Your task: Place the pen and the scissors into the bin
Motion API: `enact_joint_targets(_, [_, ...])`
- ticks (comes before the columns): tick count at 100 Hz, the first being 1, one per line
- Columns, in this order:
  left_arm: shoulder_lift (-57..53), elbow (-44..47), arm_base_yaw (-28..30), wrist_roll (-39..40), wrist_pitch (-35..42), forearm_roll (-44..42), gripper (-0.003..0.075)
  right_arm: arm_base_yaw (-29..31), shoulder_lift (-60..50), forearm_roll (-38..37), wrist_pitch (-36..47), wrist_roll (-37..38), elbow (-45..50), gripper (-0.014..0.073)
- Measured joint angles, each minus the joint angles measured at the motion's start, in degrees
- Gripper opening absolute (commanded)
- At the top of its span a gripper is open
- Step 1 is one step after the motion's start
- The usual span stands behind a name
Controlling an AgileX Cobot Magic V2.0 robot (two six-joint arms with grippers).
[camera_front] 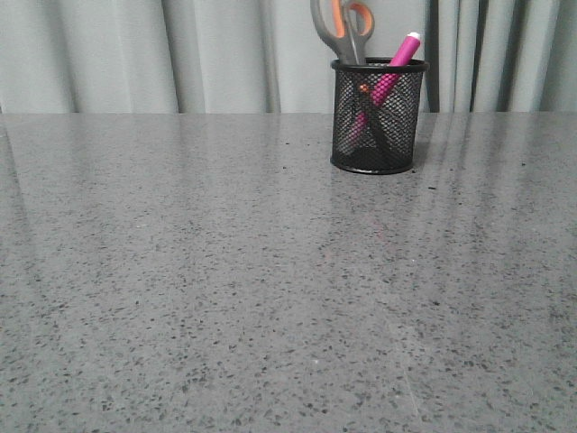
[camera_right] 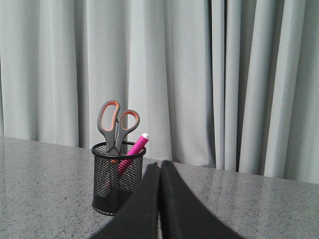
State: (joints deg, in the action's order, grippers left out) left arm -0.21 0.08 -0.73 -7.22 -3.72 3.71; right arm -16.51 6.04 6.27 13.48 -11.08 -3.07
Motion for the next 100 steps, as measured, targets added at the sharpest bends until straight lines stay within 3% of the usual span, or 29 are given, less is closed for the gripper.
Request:
enact_joint_targets(53, [0.0, 0.0, 0.0, 0.04, 0.0, 0.0, -0.0019, 0.55, 0.0, -0.46, -0.26, 0.0, 0.0, -0.0076])
enact_joint_targets(82, [0.0, 0.0, 0.0, 0.13, 0.0, 0.0, -0.0019, 12.4, -0.12, -2.89, -11.67, 2.85, 0.82, -0.0076])
enact_joint_targets(100, [0.0, 0.0, 0.0, 0.13, 0.0, 0.0, -0.0019, 13.89, -3.55, -4.08, -15.03, 4.3, 3.63, -0.0076])
